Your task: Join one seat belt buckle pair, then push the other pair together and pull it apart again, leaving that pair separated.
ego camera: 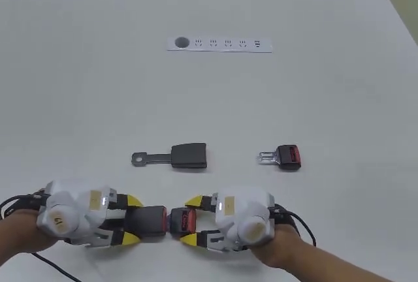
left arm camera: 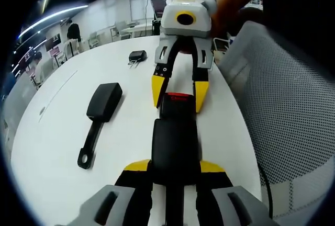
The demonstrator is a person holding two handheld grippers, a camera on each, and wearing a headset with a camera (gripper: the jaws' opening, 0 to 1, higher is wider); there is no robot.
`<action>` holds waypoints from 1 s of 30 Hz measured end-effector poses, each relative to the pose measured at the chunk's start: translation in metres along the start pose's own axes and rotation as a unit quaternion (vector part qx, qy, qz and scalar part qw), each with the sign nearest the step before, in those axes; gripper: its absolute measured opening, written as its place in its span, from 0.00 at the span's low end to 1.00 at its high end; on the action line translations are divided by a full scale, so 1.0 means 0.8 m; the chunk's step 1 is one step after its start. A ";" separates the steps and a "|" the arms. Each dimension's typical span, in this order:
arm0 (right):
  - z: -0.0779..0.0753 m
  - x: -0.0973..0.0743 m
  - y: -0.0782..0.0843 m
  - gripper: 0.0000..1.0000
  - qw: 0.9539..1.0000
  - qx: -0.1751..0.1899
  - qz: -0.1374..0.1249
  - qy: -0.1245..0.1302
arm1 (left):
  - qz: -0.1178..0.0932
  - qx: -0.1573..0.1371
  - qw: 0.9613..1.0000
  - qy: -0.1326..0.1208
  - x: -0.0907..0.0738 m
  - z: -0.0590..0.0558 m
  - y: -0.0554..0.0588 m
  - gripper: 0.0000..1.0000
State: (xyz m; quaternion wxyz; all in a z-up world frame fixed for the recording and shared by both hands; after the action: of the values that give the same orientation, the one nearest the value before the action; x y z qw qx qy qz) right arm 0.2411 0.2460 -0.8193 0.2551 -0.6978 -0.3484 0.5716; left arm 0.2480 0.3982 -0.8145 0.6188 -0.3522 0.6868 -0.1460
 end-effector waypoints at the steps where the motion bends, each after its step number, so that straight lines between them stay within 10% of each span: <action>1: 0.000 0.000 -0.001 0.32 1.000 -0.001 0.000 0.000 | 0.000 0.002 1.000 0.001 0.000 0.000 0.000 0.32; 30: 0.001 -0.001 0.001 0.34 1.000 0.026 -0.016 0.000 | 0.011 0.010 1.000 0.006 0.003 0.002 -0.002 0.33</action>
State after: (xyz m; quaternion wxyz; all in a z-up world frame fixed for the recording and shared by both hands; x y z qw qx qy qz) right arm 0.2405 0.2450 -0.8194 0.2818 -0.6851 -0.3446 0.5766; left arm 0.2498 0.3958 -0.8157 0.6198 -0.3371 0.6929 -0.1483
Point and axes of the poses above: the centre of the closed fingertips' face, and the gripper's own axes: x roughly forward along the fingers, z roughly to its left, y roughly out of its underside, the point moved 6 cm from there along -x, roughly backward along the fingers, and after that the axes turned 15 degrees about -x, right-handed, at the moved point
